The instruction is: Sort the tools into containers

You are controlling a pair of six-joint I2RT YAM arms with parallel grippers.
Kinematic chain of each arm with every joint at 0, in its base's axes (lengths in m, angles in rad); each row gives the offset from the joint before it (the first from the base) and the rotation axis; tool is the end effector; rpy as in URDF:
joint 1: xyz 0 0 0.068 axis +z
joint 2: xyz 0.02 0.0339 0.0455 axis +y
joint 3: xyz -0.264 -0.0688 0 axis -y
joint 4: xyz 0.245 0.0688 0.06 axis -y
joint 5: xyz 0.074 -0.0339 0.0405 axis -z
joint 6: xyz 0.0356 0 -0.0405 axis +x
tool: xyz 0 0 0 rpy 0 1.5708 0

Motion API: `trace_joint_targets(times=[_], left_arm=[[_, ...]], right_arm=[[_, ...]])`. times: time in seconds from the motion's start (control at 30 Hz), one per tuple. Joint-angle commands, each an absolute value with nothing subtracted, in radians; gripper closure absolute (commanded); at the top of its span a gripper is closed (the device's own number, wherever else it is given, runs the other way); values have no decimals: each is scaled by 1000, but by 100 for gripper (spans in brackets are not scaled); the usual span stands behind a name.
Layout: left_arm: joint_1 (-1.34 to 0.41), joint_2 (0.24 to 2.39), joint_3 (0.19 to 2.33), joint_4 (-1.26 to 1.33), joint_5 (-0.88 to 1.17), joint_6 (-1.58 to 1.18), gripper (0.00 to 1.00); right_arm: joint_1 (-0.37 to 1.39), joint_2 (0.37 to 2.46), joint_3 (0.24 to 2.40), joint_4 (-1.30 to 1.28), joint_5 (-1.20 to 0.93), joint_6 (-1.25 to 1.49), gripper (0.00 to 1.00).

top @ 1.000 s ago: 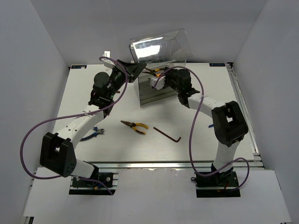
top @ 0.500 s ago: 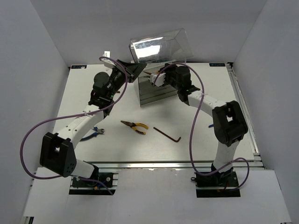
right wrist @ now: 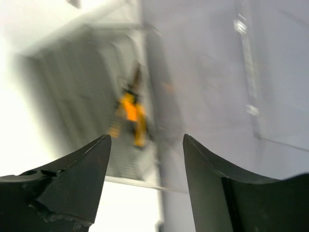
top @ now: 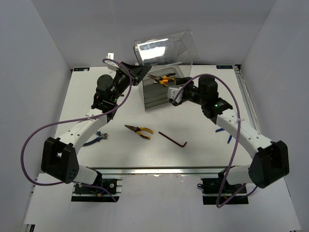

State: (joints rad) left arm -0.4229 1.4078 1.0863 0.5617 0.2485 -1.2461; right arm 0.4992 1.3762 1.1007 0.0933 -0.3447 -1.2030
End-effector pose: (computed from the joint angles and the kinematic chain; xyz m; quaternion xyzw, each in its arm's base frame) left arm 0.3009 -0.1450 0.3793 -0.1557 0.6004 -0.6298 0.4676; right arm 0.2811 0.1670 0.3441 -0.6417 0.4165 -0.0936 0.6372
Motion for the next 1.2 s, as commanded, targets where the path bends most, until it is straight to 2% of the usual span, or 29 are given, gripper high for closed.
trace_joint_targets(times=[0.0, 0.07, 0.1, 0.13, 0.17, 0.27, 0.43, 0.57, 0.67, 0.83, 1.17], left_arm=[[-422, 1338, 1101, 626, 259, -1233, 84], [-423, 1338, 1098, 626, 258, -1235, 84], [-423, 1338, 1097, 627, 258, -1235, 84], [-422, 1338, 1094, 627, 259, -1235, 84], [-423, 1338, 1094, 629, 258, -1235, 84], [-423, 1333, 1092, 627, 258, -1235, 84], [-423, 1328, 1088, 623, 252, -1235, 84], [-422, 1316, 1085, 612, 249, -1232, 84], [-422, 1310, 1085, 600, 245, -1226, 84], [-423, 1305, 1083, 592, 242, -1224, 84], [-422, 1305, 1086, 578, 239, -1220, 84]], right_arm=[[522, 1329, 1062, -115, -516, -1103, 33], [534, 1302, 1043, -190, -590, -1045, 39], [546, 1298, 1034, -205, -636, -1019, 49], [563, 1299, 1016, -216, -646, -962, 55], [610, 1302, 1008, -239, -626, -934, 67], [705, 1344, 974, -218, -548, -769, 70], [810, 1534, 1021, -212, -407, -591, 57], [824, 1673, 1107, -204, -347, -500, 41], [824, 1793, 1196, -219, -328, -488, 36], [831, 1859, 1273, -212, -299, -479, 36], [856, 1950, 1287, -167, -238, -411, 42]])
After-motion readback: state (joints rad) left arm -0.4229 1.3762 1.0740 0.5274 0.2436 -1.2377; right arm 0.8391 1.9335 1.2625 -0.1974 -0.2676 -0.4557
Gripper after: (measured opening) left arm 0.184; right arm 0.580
